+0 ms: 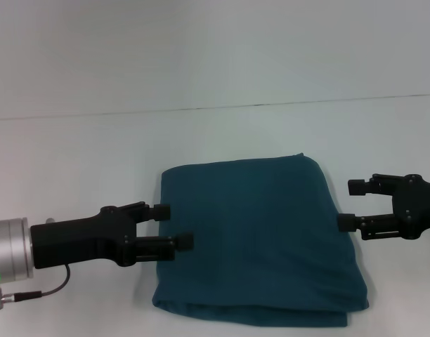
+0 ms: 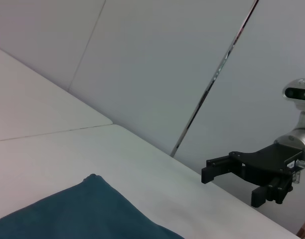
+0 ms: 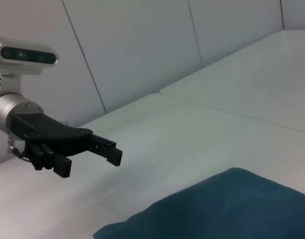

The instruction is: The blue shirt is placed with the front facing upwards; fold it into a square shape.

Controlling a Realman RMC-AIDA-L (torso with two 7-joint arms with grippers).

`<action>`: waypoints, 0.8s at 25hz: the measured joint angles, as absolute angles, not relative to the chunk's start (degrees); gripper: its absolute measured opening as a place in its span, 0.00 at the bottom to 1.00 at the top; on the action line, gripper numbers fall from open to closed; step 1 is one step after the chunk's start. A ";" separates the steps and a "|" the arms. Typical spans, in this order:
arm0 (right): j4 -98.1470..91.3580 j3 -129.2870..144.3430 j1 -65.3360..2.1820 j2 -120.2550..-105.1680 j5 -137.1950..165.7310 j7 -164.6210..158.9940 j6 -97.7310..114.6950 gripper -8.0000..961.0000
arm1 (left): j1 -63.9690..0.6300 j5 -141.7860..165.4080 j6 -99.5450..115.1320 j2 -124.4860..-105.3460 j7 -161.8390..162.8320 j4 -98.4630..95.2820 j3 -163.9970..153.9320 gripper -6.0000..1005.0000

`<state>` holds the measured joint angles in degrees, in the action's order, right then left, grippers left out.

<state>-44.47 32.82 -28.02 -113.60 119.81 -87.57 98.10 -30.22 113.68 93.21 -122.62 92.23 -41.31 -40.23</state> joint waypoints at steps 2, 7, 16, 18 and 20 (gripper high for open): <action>-44.47 32.89 -27.95 -113.56 119.81 -87.57 98.17 0.99 | -30.22 113.67 93.41 -122.62 92.22 -41.31 -40.25 0.92; -44.47 32.85 -27.88 -113.51 119.81 -87.54 98.17 0.99 | -30.23 113.65 93.79 -122.75 92.19 -41.31 -40.38 0.92; -44.47 32.77 -27.86 -113.69 119.79 -87.54 98.12 0.99 | -30.09 113.63 93.86 -122.78 92.19 -41.30 -40.28 0.92; -44.47 32.79 -27.86 -113.70 119.79 -87.54 97.99 0.99 | -30.08 113.63 93.87 -122.78 92.19 -41.31 -40.25 0.92; -44.48 32.79 -27.86 -113.71 119.79 -87.54 97.95 0.99 | -30.07 113.63 93.87 -122.78 92.19 -41.28 -40.26 0.92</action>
<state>-44.48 32.79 -27.86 -113.71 119.79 -87.54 97.95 -30.07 113.63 93.87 -122.78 92.19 -41.28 -40.26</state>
